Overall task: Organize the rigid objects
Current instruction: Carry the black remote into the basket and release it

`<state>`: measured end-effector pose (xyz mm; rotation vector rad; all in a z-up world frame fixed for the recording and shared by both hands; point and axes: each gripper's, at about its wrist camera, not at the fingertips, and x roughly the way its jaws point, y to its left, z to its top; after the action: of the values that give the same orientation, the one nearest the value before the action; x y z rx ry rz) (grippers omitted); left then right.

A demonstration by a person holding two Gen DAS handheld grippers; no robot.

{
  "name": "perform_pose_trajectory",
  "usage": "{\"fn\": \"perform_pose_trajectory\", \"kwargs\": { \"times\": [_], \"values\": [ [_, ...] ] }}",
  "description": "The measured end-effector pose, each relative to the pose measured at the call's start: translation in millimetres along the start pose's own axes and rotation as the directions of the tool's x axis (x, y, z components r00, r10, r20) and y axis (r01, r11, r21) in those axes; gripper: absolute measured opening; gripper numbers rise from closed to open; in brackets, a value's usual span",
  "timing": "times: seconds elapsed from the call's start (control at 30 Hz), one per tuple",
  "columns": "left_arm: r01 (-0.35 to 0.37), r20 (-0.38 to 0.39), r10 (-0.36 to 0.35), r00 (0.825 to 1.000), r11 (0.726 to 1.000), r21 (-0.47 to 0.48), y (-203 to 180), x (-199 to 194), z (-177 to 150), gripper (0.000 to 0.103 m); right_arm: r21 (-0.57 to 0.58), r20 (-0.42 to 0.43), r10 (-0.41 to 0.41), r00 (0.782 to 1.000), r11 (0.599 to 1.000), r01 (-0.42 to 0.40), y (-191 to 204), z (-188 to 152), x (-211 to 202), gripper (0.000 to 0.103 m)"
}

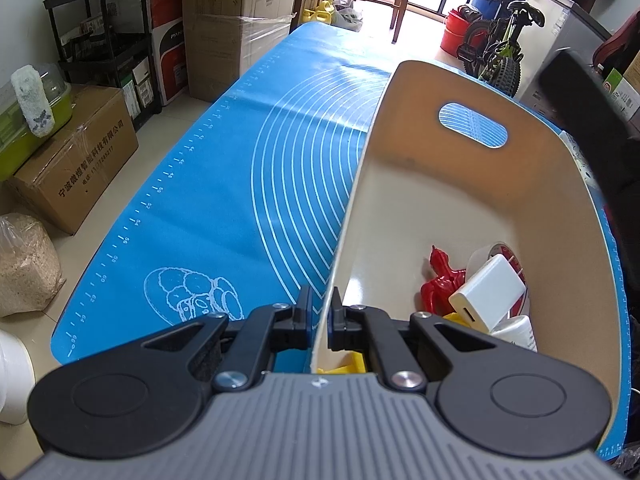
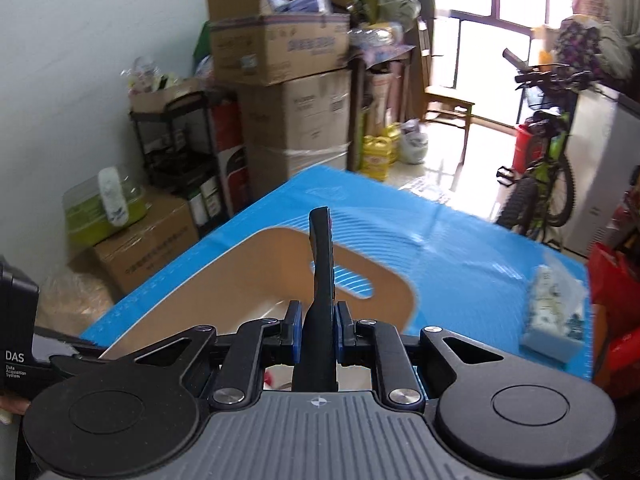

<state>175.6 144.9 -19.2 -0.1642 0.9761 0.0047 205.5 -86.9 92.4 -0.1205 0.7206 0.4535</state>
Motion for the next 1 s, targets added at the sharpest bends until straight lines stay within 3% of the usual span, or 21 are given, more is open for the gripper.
{"fn": "perform_pose_trajectory", "kwargs": {
  "times": [0.3, 0.53, 0.7, 0.87, 1.0],
  "values": [
    [0.0, 0.0, 0.0, 1.0, 1.0, 0.0, -0.1, 0.0, 0.1, 0.008, 0.064, -0.129, 0.043, 0.991, 0.997, -0.035, 14.9, -28.4, 49.2, 0.026],
    [-0.001, 0.001, 0.001, 1.0, 1.0, 0.001, 0.0, 0.0, -0.1, 0.008, 0.082, -0.204, -0.025, 0.979, 0.996, 0.042, 11.6, -49.3, 74.0, 0.026],
    [-0.002, 0.001, 0.002, 1.0, 1.0, 0.002, 0.1, 0.1, 0.0, 0.008, 0.0, -0.204, -0.073, 0.976, 0.997, 0.075, 19.5, -53.6, 77.5, 0.028],
    [-0.002, 0.0, 0.002, 1.0, 1.0, 0.002, -0.6, 0.4, -0.2, 0.008, -0.013, -0.189, -0.077, 0.979, 0.997, 0.076, 23.9, -52.3, 74.1, 0.057],
    [-0.003, 0.0, 0.003, 1.0, 1.0, 0.003, -1.1, 0.7, -0.3, 0.008, -0.012, -0.173, -0.075, 0.982, 0.997, 0.074, 23.2, -50.0, 65.2, 0.068]
  ]
}}
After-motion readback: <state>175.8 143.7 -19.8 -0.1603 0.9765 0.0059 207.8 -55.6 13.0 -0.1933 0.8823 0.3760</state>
